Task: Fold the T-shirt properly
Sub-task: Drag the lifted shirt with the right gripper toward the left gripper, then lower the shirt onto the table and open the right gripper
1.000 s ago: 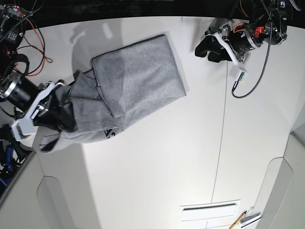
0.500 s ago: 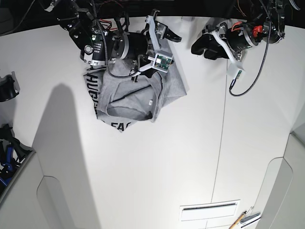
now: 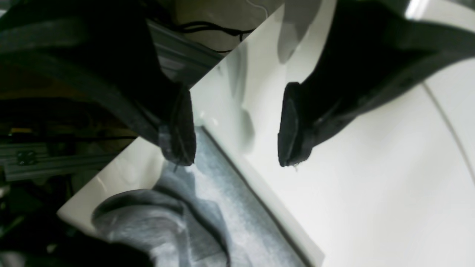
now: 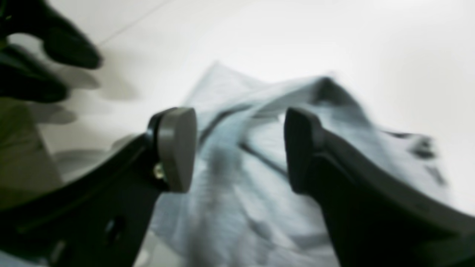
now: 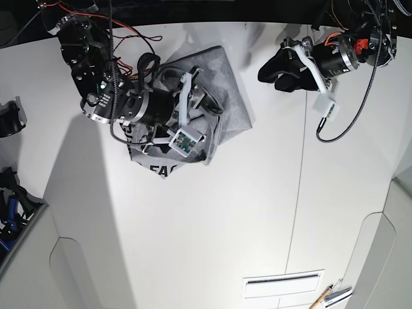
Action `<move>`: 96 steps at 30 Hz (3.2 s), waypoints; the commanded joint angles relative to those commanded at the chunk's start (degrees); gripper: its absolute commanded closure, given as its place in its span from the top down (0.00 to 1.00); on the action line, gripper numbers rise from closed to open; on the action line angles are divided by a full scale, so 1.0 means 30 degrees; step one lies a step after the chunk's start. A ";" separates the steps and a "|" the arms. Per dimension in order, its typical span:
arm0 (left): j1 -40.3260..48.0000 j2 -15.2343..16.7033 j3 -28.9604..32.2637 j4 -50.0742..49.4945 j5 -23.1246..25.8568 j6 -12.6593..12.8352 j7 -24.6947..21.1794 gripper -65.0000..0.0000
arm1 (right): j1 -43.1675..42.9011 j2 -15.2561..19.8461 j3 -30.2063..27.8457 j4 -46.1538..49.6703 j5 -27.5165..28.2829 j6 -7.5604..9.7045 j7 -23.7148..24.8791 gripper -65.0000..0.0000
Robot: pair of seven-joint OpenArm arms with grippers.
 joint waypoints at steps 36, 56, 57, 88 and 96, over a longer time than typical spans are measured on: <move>0.1931 0.0117 0.0007 -0.0051 0.1545 0.0000 -0.1086 0.01 | 0.0430 -0.2994 -0.0117 -0.1858 0.1865 0.2018 -0.0211 0.02; 0.0313 0.1749 0.0044 -0.4167 0.5734 0.0259 -0.4095 0.00 | 0.0423 -0.3016 -0.0124 -0.1858 0.3089 0.2018 -0.0160 0.00; 0.0306 0.1749 0.0044 -0.4167 0.5646 0.0259 -0.4095 0.00 | 0.0423 -0.3016 -0.0124 -0.1858 0.3118 0.2018 -0.0160 0.00; -0.0109 0.1574 -0.0160 -0.3934 0.4430 0.0259 -0.3687 0.00 | 0.0372 -0.4743 -0.4306 -0.1858 0.2499 0.2069 -0.2076 0.37; -0.0095 0.1574 -0.3111 -0.1953 0.3432 0.0252 -0.2098 0.00 | 0.0379 -0.4758 -0.3228 -0.1749 0.3024 0.2069 -0.2025 0.37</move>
